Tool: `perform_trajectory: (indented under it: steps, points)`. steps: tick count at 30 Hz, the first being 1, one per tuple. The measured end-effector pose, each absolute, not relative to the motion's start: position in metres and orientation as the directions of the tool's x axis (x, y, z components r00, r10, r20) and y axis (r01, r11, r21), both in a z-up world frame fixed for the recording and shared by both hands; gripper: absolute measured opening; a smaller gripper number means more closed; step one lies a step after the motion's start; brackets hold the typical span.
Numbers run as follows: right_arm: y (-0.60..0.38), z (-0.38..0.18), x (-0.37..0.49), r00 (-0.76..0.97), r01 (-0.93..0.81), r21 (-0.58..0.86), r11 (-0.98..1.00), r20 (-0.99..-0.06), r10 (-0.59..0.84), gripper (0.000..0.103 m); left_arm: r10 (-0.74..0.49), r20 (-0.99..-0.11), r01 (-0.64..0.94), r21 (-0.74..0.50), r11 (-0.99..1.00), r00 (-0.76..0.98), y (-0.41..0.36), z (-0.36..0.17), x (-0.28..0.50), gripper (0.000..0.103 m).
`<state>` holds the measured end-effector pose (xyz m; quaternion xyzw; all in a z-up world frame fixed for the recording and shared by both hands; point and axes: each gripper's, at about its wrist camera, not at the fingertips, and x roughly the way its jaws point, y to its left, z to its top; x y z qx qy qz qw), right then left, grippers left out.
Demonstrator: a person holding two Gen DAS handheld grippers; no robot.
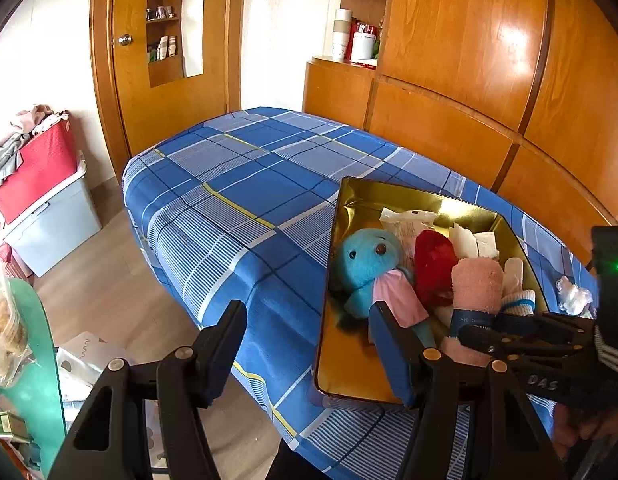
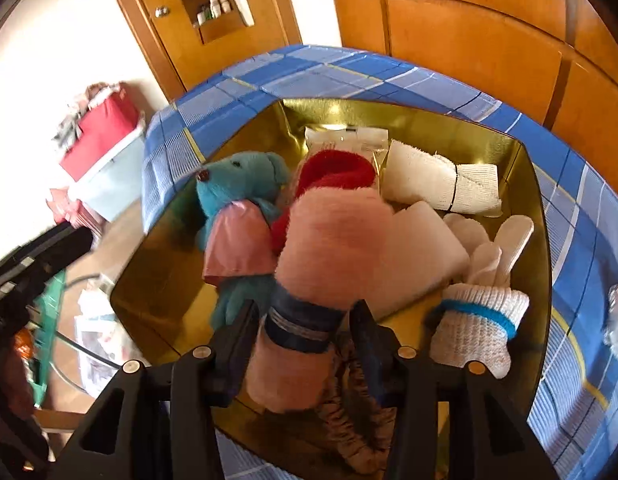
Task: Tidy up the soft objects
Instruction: 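Carry the pink fuzzy roll into the gold tray and open the right tool, then reach for the clear plastic bag with left tool while right moves toward the Tempo pack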
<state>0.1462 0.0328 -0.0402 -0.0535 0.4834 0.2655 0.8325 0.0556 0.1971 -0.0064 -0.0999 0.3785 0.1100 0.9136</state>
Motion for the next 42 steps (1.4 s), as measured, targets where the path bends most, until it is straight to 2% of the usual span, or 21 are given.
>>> perform_trajectory:
  steps: [2, 7, 15, 23, 36, 42]
  points:
    - [0.027, -0.033, 0.143, 0.409, -0.485, 0.181, 0.855, -0.817, 0.405, 0.056, 0.123, -0.713, -0.275, -0.101, 0.956, 0.691, 0.196, -0.006, 0.056, 0.064]
    - [0.022, -0.018, 0.133, 0.438, -0.486, 0.196, 0.852, -0.789, 0.431, 0.056, 0.12, -0.714, -0.267, -0.098, 0.959, 0.69, 0.193, -0.006, 0.057, 0.064]
    - [0.038, -0.028, 0.13, 0.43, -0.494, 0.189, 0.849, -0.795, 0.428, 0.055, 0.117, -0.704, -0.242, -0.081, 0.967, 0.701, 0.183, 0.002, 0.053, 0.066]
    - [0.014, -0.001, 0.114, 0.502, -0.465, 0.194, 0.864, -0.746, 0.438, 0.055, 0.116, -0.689, -0.215, -0.06, 0.975, 0.716, 0.171, 0.009, 0.05, 0.067]
    - [-0.058, 0.01, 0.092, 0.62, -0.329, 0.118, 0.937, -0.722, 0.308, 0.055, 0.067, -0.684, -0.114, -0.023, 0.993, 0.726, 0.133, 0.015, 0.051, 0.067]
    - [-0.121, 0.012, 0.09, 0.662, -0.193, 0.111, 0.975, -0.718, 0.213, 0.055, 0.041, -0.684, -0.049, 0.008, 0.999, 0.728, 0.109, 0.018, 0.056, 0.067]
